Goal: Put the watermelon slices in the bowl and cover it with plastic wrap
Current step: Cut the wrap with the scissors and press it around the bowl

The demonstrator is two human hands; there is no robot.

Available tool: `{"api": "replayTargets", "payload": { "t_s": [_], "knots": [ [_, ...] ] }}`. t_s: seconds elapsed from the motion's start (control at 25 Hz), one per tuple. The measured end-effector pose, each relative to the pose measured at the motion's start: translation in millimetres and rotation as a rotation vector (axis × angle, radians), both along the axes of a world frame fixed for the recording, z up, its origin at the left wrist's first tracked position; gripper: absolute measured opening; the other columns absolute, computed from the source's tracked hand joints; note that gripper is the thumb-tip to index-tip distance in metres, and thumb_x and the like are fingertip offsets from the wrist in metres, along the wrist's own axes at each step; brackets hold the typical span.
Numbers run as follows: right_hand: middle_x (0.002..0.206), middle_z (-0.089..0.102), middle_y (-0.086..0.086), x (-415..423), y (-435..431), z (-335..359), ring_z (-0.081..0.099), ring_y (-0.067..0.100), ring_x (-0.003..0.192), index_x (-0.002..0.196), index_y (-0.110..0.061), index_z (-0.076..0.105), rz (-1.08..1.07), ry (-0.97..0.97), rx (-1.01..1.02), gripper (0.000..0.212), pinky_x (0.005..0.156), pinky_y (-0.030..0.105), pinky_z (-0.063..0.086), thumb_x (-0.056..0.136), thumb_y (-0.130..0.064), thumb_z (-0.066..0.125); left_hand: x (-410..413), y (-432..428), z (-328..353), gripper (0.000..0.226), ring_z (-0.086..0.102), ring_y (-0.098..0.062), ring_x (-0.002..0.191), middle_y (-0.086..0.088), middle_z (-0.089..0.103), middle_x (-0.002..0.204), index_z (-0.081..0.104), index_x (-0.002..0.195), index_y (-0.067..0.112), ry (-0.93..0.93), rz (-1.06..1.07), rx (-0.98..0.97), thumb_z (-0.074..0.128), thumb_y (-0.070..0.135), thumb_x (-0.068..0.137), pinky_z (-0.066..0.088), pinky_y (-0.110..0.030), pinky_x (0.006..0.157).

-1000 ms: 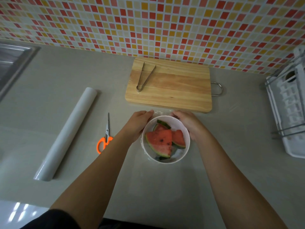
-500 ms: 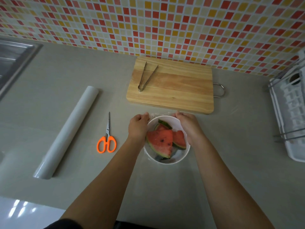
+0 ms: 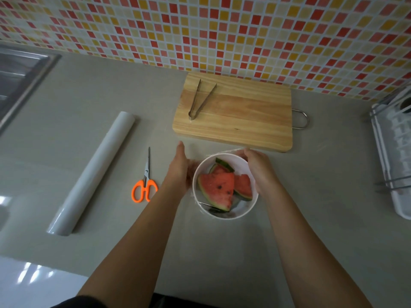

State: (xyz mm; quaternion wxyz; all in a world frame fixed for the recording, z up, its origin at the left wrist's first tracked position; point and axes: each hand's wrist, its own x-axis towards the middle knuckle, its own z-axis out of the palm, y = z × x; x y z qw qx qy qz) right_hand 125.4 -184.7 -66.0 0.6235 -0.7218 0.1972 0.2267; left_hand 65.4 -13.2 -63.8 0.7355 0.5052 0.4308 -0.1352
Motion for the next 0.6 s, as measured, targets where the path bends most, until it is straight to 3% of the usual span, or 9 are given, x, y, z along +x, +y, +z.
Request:
{"api": "replayTargets", "payload": {
  "t_s": [0.08,0.16,0.2,0.28,0.32,0.4,0.52,0.6],
  "knots": [
    [0.097,0.068,0.010,4.5,-0.4,2.1,0.063,0.025,0.087,0.093,-0.012,0.063,0.060,0.046,0.011,0.043,0.077,0.034,0.050,0.096,-0.045,0.034,-3.0,6.3,5.0,0.075,0.060,-0.026,0.068,-0.012,0.059,0.070,0.065,0.073,0.002,0.038,-0.167,0.018,0.039,0.071,0.083,0.050,-0.034,0.074],
    [0.109,0.061,0.014,6.9,-5.7,8.1,0.059,0.031,0.097,0.112,-0.017,0.046,0.132,0.106,0.059,0.047,0.092,0.043,0.045,0.094,-0.057,0.029,-6.0,7.2,10.8,0.052,0.062,-0.021,0.058,-0.010,0.061,0.068,0.066,0.067,0.004,0.006,-0.188,-0.007,0.055,0.051,0.087,0.052,-0.026,0.062],
    [0.103,0.060,0.016,6.2,-8.8,13.6,0.058,0.032,0.088,0.109,-0.021,0.042,0.159,0.145,0.147,0.042,0.087,0.043,0.046,0.093,-0.058,0.029,-5.6,6.0,12.6,0.040,0.063,-0.018,0.058,-0.010,0.064,0.070,0.069,0.072,0.005,-0.043,-0.135,-0.070,0.056,0.037,0.091,0.052,-0.025,0.059],
    [0.092,0.057,0.019,4.3,-16.8,23.3,0.055,0.030,0.078,0.094,-0.025,0.044,0.237,0.198,0.284,0.037,0.074,0.041,0.044,0.093,-0.059,0.030,-4.3,3.7,11.7,0.031,0.063,-0.023,0.078,-0.017,0.067,0.095,0.064,0.103,-0.004,-0.168,0.005,-0.183,0.050,0.022,0.096,0.054,-0.034,0.075],
    [0.091,0.057,0.020,3.1,-20.9,27.6,0.054,0.029,0.078,0.091,-0.025,0.049,0.302,0.198,0.299,0.039,0.072,0.039,0.044,0.091,-0.060,0.030,-4.8,2.9,10.1,0.031,0.062,-0.026,0.084,-0.020,0.065,0.102,0.059,0.108,-0.005,-0.212,0.059,-0.191,0.048,0.022,0.097,0.052,-0.039,0.082],
    [0.091,0.060,0.015,2.2,-25.2,32.5,0.057,0.027,0.077,0.091,-0.023,0.058,0.414,0.181,0.325,0.048,0.069,0.036,0.046,0.086,-0.064,0.034,-9.6,1.6,7.7,0.038,0.066,-0.027,0.083,-0.019,0.068,0.097,0.062,0.100,-0.002,-0.208,0.023,-0.072,0.049,0.033,0.097,0.054,-0.038,0.079],
    [0.100,0.067,0.008,2.9,-25.5,34.7,0.063,0.022,0.088,0.101,-0.022,0.067,0.508,0.189,0.322,0.059,0.080,0.036,0.050,0.076,-0.068,0.038,-16.8,2.1,8.2,0.060,0.069,-0.031,0.090,-0.018,0.073,0.093,0.074,0.092,0.003,-0.117,-0.218,0.187,0.050,0.057,0.088,0.054,-0.039,0.086],
    [0.105,0.069,0.008,2.9,-23.8,33.4,0.065,0.023,0.094,0.107,-0.021,0.067,0.526,0.181,0.352,0.064,0.086,0.037,0.051,0.075,-0.069,0.039,-17.0,1.6,9.4,0.059,0.070,-0.030,0.090,-0.017,0.074,0.091,0.076,0.088,0.006,-0.121,-0.241,0.216,0.053,0.060,0.085,0.054,-0.041,0.087]
  ]
}}
